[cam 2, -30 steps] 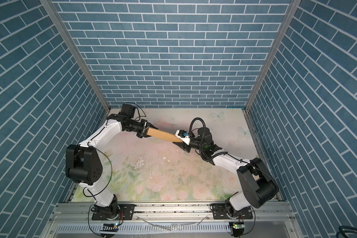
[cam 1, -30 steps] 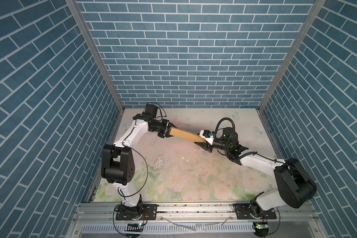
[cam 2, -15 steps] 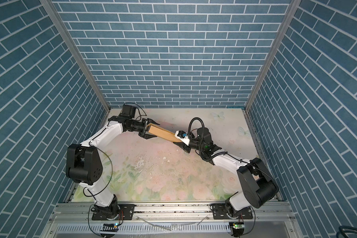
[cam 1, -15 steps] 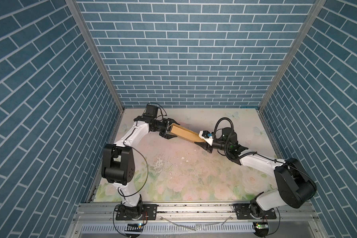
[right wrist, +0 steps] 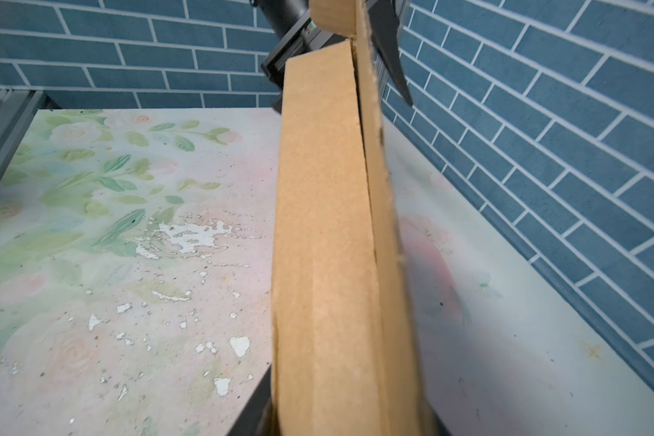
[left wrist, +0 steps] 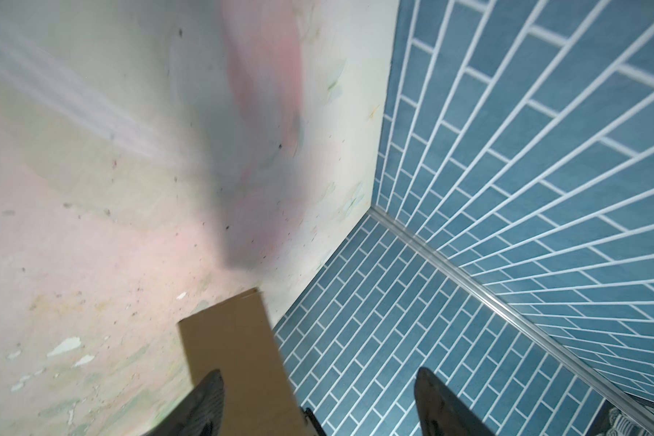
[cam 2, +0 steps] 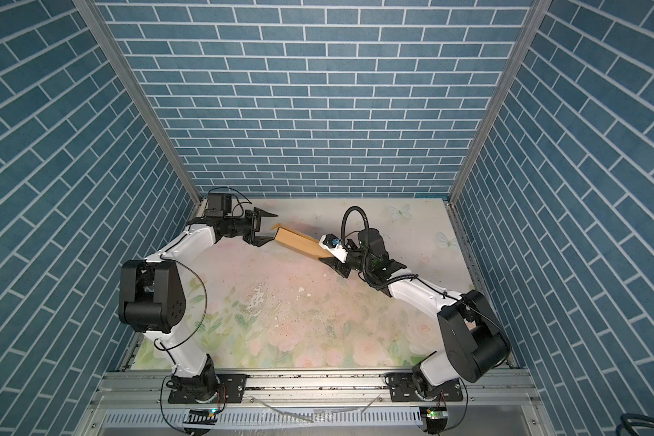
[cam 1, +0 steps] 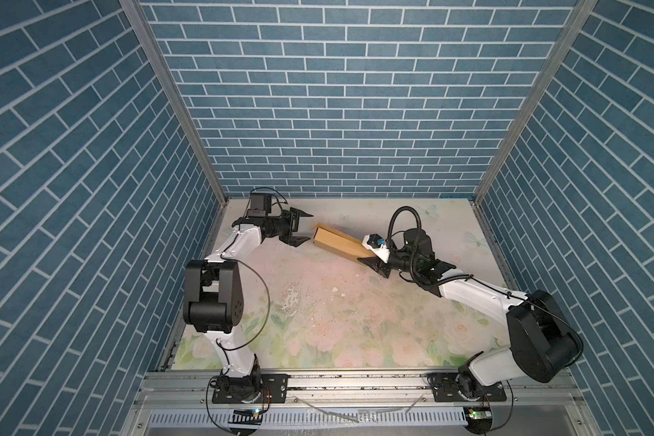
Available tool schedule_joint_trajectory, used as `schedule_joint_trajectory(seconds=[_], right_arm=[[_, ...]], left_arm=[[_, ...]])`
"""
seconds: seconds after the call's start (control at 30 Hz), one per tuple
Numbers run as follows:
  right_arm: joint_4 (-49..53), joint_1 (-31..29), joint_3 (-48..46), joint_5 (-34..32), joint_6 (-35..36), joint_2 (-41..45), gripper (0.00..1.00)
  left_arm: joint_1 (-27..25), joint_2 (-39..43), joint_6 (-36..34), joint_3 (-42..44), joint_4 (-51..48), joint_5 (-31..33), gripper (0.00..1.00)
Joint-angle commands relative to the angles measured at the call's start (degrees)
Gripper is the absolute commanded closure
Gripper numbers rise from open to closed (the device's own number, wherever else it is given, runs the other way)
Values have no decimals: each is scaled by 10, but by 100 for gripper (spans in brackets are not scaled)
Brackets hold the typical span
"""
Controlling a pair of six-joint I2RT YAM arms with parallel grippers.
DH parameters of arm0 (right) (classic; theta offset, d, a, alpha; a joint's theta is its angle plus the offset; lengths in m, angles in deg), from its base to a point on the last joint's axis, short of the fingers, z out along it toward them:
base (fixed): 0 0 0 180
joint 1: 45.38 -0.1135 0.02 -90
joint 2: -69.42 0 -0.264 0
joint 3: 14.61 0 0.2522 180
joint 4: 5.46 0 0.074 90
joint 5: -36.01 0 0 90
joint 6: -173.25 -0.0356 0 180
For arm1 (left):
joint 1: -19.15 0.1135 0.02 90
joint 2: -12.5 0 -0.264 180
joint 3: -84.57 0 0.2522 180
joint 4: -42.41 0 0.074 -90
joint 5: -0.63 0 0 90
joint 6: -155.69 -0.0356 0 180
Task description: Fold the paper box
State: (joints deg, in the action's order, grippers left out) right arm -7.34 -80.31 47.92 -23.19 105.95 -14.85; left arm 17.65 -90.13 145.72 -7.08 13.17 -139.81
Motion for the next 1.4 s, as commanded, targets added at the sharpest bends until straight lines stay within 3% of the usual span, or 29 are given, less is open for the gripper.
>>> schedule_joint_trajectory(seconds=[0.0,0.27,0.37,0.47,0.63,0.83,1.13,1.37], right_arm=[[84,-7,31,19,19,24,63],[215,-16,39,-5,17,57,63],[234,-17,35,-11,3,60,63],[243,-17,30,-10,-8,60,63],[246,-17,23,-9,-13,49,63],[240,-17,19,-9,-8,32,63],[233,-17,17,7,-1,17,63],[237,-18,14,6,4,19,63]], left_arm=[[29,33,-80,2,19,26,23],[33,77,-293,16,-28,88,46],[28,120,-364,40,-19,94,50],[15,148,-451,35,-71,106,51],[-29,203,-581,32,-161,157,53],[-113,226,-721,-8,-288,261,58],[-191,203,-802,-22,-359,349,63],[-205,169,-822,-40,-367,368,63]])
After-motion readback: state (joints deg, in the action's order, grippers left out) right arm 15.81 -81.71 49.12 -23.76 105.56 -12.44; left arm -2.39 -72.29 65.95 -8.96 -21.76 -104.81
